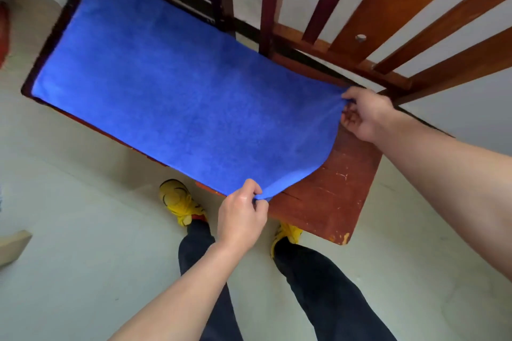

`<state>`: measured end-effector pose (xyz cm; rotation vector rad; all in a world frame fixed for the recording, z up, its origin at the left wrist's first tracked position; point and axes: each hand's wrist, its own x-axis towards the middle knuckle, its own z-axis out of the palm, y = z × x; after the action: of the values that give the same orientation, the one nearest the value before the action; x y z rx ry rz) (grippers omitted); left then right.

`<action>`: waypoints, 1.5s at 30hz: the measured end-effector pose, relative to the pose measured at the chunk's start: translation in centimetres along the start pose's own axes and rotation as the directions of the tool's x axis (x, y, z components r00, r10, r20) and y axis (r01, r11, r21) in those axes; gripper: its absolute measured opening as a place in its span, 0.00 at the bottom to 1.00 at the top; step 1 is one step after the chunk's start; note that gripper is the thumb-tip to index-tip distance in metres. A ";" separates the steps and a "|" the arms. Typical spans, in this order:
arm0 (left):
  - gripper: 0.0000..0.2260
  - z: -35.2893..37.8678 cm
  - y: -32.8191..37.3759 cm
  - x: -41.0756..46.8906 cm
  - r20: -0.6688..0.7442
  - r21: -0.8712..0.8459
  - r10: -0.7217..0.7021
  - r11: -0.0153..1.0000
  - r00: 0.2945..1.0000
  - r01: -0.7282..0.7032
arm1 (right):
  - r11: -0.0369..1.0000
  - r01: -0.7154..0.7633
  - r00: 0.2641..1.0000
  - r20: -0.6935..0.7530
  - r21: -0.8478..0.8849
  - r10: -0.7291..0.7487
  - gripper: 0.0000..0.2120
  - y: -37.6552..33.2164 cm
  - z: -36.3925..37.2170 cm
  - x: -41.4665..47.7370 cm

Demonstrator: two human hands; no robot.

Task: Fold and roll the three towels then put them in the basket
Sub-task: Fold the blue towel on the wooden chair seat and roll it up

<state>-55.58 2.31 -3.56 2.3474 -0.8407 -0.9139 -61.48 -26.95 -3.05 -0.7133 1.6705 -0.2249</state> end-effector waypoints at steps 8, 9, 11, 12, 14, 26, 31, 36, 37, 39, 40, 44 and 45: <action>0.06 -13.1 -4.4 3.4 -0.281 -0.170 -0.185 0.975 0.942 0.141 | 0.975 0.186 0.970 0.137 0.119 -0.202 0.07 -5.7 11.8 -8.4; 0.06 -14.5 -5.1 3.7 -0.284 -0.185 -0.197 0.971 0.938 0.148 | 0.969 0.210 0.964 0.140 0.130 -0.227 0.08 -6.3 13.3 -9.3; 0.06 -17.2 -6.5 4.1 -0.296 -0.226 -0.202 0.964 0.934 0.137 | 0.959 0.241 0.956 0.136 0.149 -0.261 0.09 -7.3 16.5 -10.7; 0.06 -18.3 -7.1 4.3 -0.305 -0.246 -0.202 0.961 0.931 0.128 | 0.956 0.251 0.954 0.129 0.153 -0.271 0.10 -7.6 17.8 -11.3; 0.07 -20.8 -8.6 5.1 -0.307 -0.294 -0.228 0.946 0.924 0.135 | 0.951 0.268 0.950 0.122 0.156 -0.287 0.10 -8.2 21.0 -12.3; 0.12 -31.4 -18.7 13.5 -0.300 -0.455 -0.403 0.857 0.865 0.241 | 0.944 0.313 0.933 0.153 0.101 -0.326 0.11 -10.5 39.8 -13.1; 0.13 -33.3 -24.4 19.0 -0.273 -0.486 -0.506 0.807 0.818 0.337 | 0.941 0.333 0.931 0.181 -0.062 -0.317 0.07 -10.3 47.5 -10.7; 0.11 -33.6 -29.3 23.2 -0.251 -0.417 -0.538 0.810 0.805 0.412 | 0.926 0.333 0.931 0.214 -0.178 -0.294 0.06 -9.1 53.4 -7.4; 0.10 -33.6 -30.2 23.9 -0.248 -0.410 -0.542 0.810 0.803 0.420 | 0.923 0.330 0.933 0.217 -0.197 -0.287 0.05 -8.8 54.5 -6.7; 0.10 -33.6 -31.3 24.9 -0.244 -0.416 -0.549 0.804 0.799 0.425 | 0.922 0.320 0.938 0.213 -0.218 -0.275 0.06 -8.5 56.1 -5.7; 0.10 -33.6 -31.6 25.3 -0.241 -0.425 -0.559 0.796 0.793 0.432 | 0.920 0.320 0.939 0.209 -0.227 -0.274 0.05 -8.5 56.8 -5.2; 0.11 -33.7 -32.4 26.4 -0.208 -0.482 -0.612 0.743 0.763 0.465 | 0.913 0.329 0.937 0.203 -0.241 -0.284 0.04 -8.3 59.2 -3.7; 0.11 -33.7 -32.7 26.7 -0.198 -0.497 -0.626 0.728 0.754 0.473 | 0.911 0.331 0.937 0.201 -0.244 -0.286 0.05 -8.2 59.8 -3.3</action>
<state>-3.58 13.67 -12.79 2.2809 0.2388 -0.7461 -2.23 -17.43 -10.26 -1.1801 1.4412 -0.1540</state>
